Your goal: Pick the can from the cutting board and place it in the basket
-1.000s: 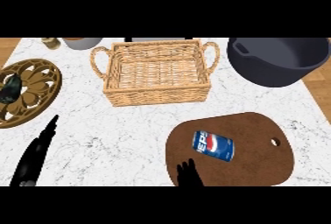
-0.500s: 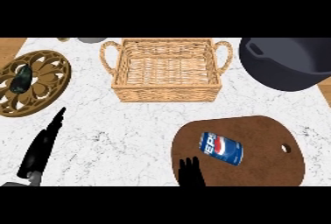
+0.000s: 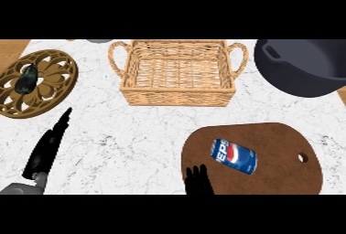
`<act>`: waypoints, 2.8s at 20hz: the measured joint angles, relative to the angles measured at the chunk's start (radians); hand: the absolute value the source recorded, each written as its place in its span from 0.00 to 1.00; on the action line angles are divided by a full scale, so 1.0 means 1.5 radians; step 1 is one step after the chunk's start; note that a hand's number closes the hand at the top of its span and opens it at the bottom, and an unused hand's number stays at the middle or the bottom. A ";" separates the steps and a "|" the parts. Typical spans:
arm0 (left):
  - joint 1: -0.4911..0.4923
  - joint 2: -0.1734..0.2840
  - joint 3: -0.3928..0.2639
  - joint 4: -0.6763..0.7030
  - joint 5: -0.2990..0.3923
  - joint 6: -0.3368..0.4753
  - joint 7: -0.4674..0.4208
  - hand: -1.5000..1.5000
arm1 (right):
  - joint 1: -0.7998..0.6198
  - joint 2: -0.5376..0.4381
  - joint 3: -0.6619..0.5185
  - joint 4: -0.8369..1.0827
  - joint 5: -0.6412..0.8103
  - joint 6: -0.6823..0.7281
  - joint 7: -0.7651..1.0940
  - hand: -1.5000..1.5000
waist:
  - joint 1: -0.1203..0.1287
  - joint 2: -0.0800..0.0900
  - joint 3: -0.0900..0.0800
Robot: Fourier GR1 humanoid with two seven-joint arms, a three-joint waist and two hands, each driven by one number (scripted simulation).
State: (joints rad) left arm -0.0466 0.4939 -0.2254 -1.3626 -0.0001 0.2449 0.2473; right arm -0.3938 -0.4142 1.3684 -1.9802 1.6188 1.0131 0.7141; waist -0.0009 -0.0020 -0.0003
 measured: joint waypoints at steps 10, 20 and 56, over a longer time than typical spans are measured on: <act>-0.006 -0.013 0.014 0.011 -0.012 -0.013 -0.011 0.50 | 0.005 0.000 -0.002 0.002 -0.007 -0.017 0.001 0.00 | 0.002 0.000 0.000; -0.002 -0.023 0.021 0.013 -0.025 -0.022 -0.012 0.50 | 0.012 -0.002 0.006 0.023 -0.016 -0.037 0.011 0.00 | 0.004 0.001 0.000; 0.007 -0.084 0.102 -0.020 -0.104 -0.089 0.011 0.50 | 0.029 0.011 -0.158 0.318 0.169 -0.235 -0.106 0.00 | 0.002 0.001 0.000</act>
State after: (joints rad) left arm -0.0368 0.3683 -0.0725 -1.3925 -0.1565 0.1112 0.2640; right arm -0.3500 -0.3974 1.1308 -1.5030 1.8729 0.6612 0.5551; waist 0.0026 -0.0007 -0.0001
